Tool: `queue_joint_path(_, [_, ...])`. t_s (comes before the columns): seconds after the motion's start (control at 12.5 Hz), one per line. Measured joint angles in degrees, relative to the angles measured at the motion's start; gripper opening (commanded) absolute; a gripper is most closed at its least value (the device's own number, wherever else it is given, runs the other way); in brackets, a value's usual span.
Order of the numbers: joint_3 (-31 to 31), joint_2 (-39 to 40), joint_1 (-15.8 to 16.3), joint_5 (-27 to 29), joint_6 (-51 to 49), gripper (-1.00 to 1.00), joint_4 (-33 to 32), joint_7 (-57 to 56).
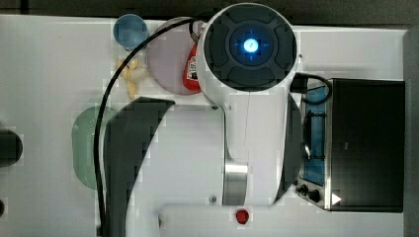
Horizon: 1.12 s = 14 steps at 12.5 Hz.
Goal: Drag strainer left to right.
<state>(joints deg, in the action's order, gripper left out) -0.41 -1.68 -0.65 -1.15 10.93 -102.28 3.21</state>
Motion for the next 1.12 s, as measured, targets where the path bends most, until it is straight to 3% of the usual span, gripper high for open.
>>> queue_joint_path(0.24, [-0.5, -16.9, -0.4, 0.5, -10.1, 1.00, -14.4, 0.5])
queue_joint_path(0.4, [-0.6, -25.2, -0.7, 0.6, -9.6, 1.00, -15.8, 0.5])
queue_joint_path(0.56, [1.1, -27.8, -1.0, 0.9, -8.0, 1.00, -12.9, 2.9])
queue_joint_path(0.8, [8.8, -23.2, 0.5, 4.7, -5.7, 1.00, -10.9, 11.9])
queue_joint_path(1.12, [26.3, -8.5, 2.0, 4.2, 2.3, 1.00, -11.8, 29.2])
